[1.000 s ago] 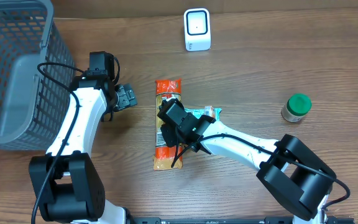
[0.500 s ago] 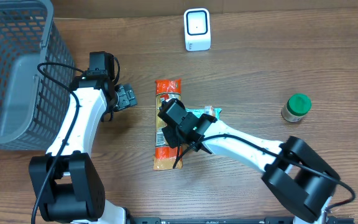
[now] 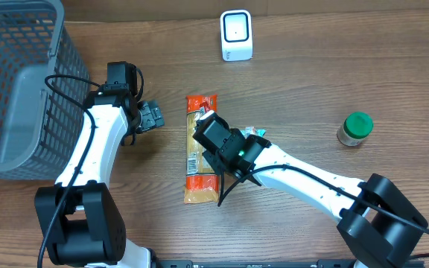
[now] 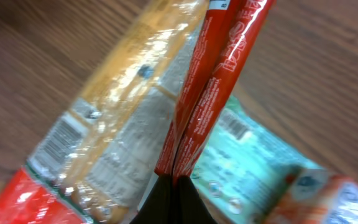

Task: Scan the item barcode
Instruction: 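Lift the red stick snack and hold it at the scanner, then carry the red snack right and place it beside the green jar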

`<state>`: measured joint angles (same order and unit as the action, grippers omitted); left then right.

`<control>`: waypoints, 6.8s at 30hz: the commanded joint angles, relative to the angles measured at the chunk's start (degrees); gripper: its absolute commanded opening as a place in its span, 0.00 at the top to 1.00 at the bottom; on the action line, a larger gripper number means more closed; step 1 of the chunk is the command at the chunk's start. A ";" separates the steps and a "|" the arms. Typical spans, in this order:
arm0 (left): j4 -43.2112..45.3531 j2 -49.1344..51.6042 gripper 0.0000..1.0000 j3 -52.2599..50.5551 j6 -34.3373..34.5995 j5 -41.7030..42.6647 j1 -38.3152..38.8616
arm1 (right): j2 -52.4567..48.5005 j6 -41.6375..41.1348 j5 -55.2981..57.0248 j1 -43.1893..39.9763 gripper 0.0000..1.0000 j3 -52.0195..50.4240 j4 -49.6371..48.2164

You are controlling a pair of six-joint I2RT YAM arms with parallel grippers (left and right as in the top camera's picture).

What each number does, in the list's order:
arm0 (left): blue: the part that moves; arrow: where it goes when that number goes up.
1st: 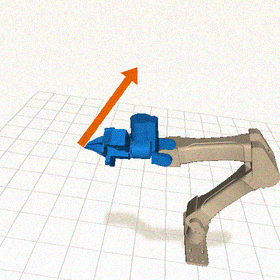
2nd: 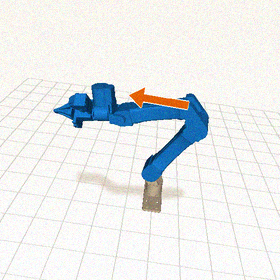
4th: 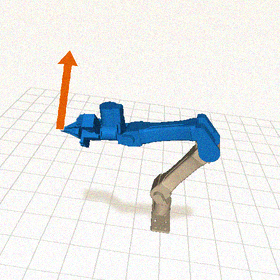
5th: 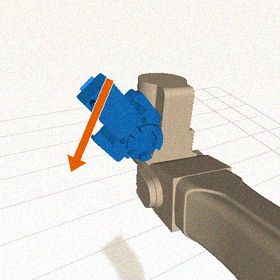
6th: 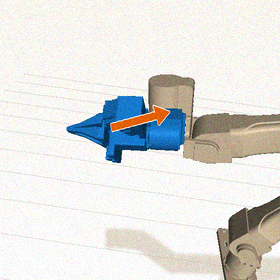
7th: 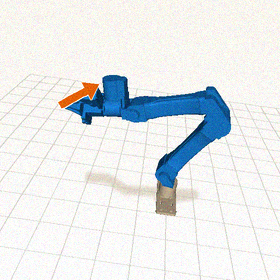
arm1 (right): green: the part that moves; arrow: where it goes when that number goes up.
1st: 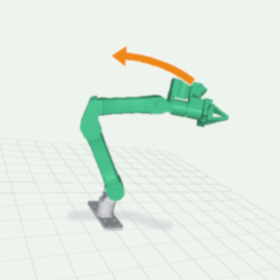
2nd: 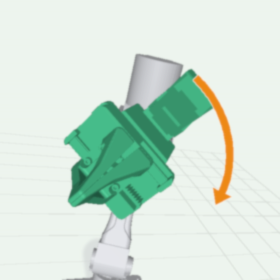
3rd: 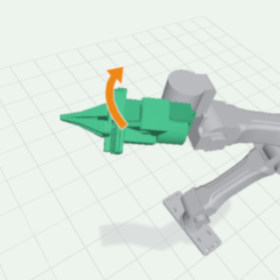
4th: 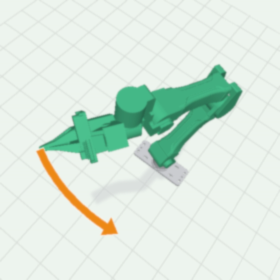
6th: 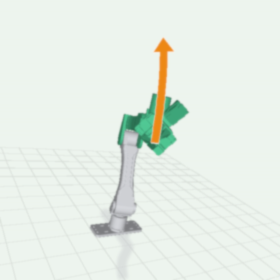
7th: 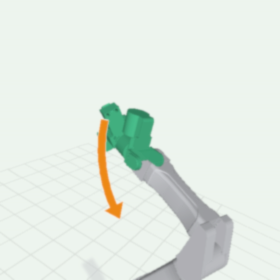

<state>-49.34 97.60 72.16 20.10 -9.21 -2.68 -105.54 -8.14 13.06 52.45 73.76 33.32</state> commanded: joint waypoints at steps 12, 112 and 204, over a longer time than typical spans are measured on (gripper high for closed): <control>0.09 -1.14 0.00 0.63 -0.83 0.04 0.07 | 12.68 0.50 4.42 1.05 0.97 3.08 1.88; 0.09 -1.14 0.00 0.63 -0.83 0.04 0.07 | -30.99 83.41 25.00 -23.65 0.96 29.83 -29.38; 0.09 -1.14 0.00 0.63 -0.83 0.04 0.07 | -0.33 -4.04 7.21 -34.23 0.96 11.72 28.55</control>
<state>-49.34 97.60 72.16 20.10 -9.21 -2.68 -105.71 -10.70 20.93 19.35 87.48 64.29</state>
